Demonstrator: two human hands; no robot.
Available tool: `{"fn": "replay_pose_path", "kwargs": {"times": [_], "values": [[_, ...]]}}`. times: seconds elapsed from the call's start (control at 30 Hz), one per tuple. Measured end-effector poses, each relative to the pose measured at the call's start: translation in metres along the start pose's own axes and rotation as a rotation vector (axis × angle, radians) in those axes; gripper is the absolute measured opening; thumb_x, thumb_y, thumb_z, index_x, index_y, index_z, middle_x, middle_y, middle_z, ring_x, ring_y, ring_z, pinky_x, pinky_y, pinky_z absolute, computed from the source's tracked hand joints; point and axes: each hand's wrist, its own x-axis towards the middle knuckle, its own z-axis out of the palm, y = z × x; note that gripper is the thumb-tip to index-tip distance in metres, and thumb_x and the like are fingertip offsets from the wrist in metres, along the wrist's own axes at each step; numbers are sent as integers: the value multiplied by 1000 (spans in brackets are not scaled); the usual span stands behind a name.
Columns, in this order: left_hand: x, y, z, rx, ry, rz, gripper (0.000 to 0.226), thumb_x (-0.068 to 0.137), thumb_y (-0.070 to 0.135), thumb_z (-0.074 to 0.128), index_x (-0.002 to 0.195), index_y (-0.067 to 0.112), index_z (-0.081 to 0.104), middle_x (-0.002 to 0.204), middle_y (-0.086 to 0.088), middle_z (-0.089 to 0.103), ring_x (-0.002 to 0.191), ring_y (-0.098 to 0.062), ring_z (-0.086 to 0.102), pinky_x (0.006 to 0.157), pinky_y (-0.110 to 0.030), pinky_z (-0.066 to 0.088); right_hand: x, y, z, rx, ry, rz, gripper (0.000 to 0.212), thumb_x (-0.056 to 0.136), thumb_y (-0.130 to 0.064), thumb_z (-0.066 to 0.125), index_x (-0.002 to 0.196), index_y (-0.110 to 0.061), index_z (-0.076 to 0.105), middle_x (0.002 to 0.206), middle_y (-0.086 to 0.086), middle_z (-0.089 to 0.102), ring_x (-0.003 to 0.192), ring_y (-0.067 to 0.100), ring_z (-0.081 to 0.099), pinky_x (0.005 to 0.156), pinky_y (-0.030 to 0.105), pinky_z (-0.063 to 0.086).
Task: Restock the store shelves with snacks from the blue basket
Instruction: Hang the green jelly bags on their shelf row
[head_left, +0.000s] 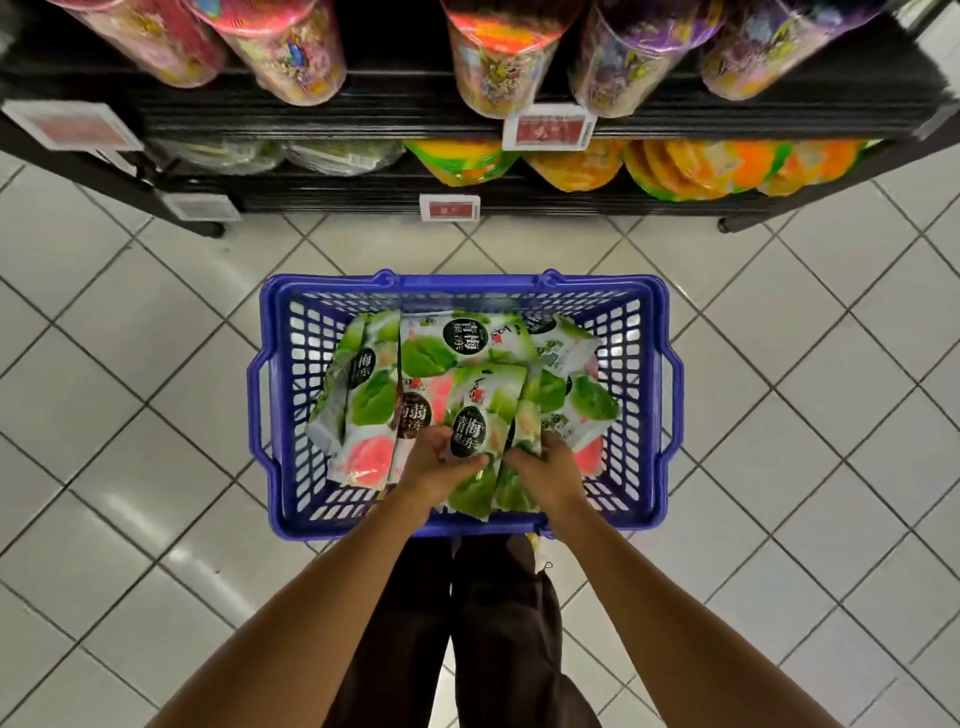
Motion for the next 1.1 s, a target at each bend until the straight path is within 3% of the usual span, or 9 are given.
{"fn": "replay_pose_path", "kwargs": {"times": [0.13, 0.23, 0.4, 0.5, 0.57, 0.7, 0.83, 1.03, 1.1], "values": [[-1, -6, 3, -73, -20, -2, 35, 80, 7, 79, 94, 22, 50, 81, -2, 52, 71, -9, 51, 55, -6, 47, -1, 3, -3, 140, -22, 5, 15, 89, -14, 64, 100, -23, 62, 89, -1, 69, 92, 27, 66, 86, 41, 55], [4, -5, -2, -62, -38, -74, 34, 82, 28, 77, 99, 5, 59, 85, -8, 63, 78, -19, 59, 69, -24, 49, 5, 6, -8, 241, -43, 47, 17, 90, -13, 63, 102, -24, 60, 86, -3, 67, 80, 18, 64, 73, 34, 55], [7, -7, -9, -45, -60, -130, 36, 77, 37, 81, 105, 20, 67, 85, 8, 68, 70, -4, 58, 48, -13, 45, 5, 17, -11, 436, -52, 106, 19, 84, -8, 67, 98, -20, 68, 78, -5, 71, 74, 17, 66, 51, 17, 49], [-2, -3, -15, -76, -55, -114, 50, 63, 45, 87, 101, 29, 59, 95, 12, 63, 84, -5, 58, 71, -22, 53, -4, 26, -16, 507, -35, 111, 19, 80, -8, 70, 92, -23, 70, 74, -7, 73, 80, 20, 67, 70, 29, 52], [-16, 4, -21, -124, -80, -98, 87, 44, 52, 91, 116, 17, 59, 115, 3, 66, 109, -17, 61, 98, -41, 51, -16, 28, -21, 589, -1, 128, 21, 78, -5, 71, 89, -23, 68, 72, -4, 72, 77, 23, 66, 75, 37, 54], [-60, 32, -39, -262, -52, 21, 132, 21, 52, 97, 137, 10, 50, 131, -15, 62, 122, -34, 58, 105, -54, 46, -56, 8, -38, 766, -40, 87, 40, 80, -3, 74, 119, -9, 64, 97, 9, 75, 86, 28, 71, 77, 40, 57], [-121, 79, -64, -213, 35, 147, 74, 39, 47, 95, 103, 27, 65, 106, 0, 72, 94, -14, 69, 80, -28, 58, -114, -33, -67, 806, -60, -75, 57, 77, 2, 74, 131, -2, 57, 122, 19, 67, 112, 38, 64, 96, 53, 51], [-257, 176, -111, -335, 25, 358, 71, 40, 43, 94, 105, 31, 70, 102, 1, 77, 94, -20, 74, 81, -40, 56, -234, -114, -138, 803, -51, -270, 61, 74, -4, 77, 131, -2, 55, 119, 19, 68, 106, 36, 66, 89, 49, 55], [-307, 213, -126, -305, 20, 449, 57, 41, 41, 90, 96, 35, 74, 97, 2, 78, 90, -19, 75, 70, -34, 58, -279, -140, -164, 819, -50, -335, 61, 70, -7, 79, 128, -3, 59, 115, 17, 71, 102, 32, 69, 81, 44, 58]]}}
